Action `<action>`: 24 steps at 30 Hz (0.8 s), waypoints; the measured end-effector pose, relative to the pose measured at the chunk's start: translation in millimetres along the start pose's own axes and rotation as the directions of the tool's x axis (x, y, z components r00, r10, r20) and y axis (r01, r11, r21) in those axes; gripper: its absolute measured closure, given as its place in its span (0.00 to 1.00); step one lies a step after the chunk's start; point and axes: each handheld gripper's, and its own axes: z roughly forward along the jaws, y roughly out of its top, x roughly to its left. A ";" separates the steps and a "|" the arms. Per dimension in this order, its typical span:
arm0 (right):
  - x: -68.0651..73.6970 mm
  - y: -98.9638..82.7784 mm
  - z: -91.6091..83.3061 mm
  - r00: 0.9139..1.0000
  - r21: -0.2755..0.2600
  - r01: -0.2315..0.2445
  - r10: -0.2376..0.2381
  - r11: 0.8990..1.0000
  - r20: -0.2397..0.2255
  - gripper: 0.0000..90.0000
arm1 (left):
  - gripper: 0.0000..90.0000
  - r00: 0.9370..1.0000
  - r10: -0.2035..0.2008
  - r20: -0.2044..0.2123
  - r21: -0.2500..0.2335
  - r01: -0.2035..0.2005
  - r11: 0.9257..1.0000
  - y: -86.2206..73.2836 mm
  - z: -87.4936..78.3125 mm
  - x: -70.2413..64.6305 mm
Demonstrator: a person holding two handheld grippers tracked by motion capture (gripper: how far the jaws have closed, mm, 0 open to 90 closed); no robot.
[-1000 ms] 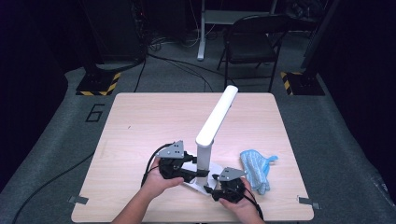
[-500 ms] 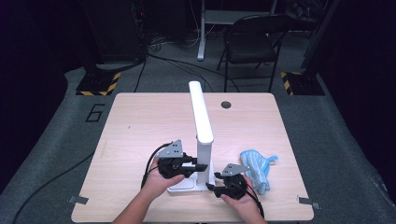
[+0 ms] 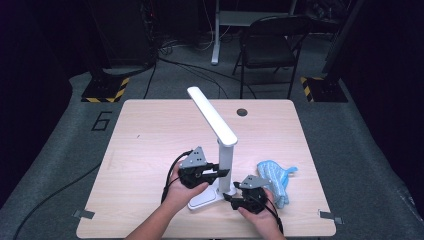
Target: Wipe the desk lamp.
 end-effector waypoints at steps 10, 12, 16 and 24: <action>-1.0 7.0 4.4 0.997 -0.062 -0.022 0.026 0.998 0.073 0.42 | 0.78 0.999 -0.041 0.029 0.007 0.041 0.999 6.9 16.6 6.7; 0.2 8.0 5.2 0.996 -0.063 -0.019 0.025 0.998 0.083 0.43 | 0.71 0.999 -0.032 0.024 0.012 0.032 0.999 5.8 14.5 8.3; 0.5 11.1 7.2 0.995 -0.055 -0.008 0.013 0.998 0.102 0.44 | 0.61 0.999 -0.038 0.012 0.016 0.038 0.999 -1.2 -0.4 10.3; 7.4 12.2 12.3 0.991 -0.043 -0.017 0.023 0.999 0.131 0.47 | 0.48 0.997 -0.046 -0.065 0.043 0.049 0.998 -18.8 -24.1 17.5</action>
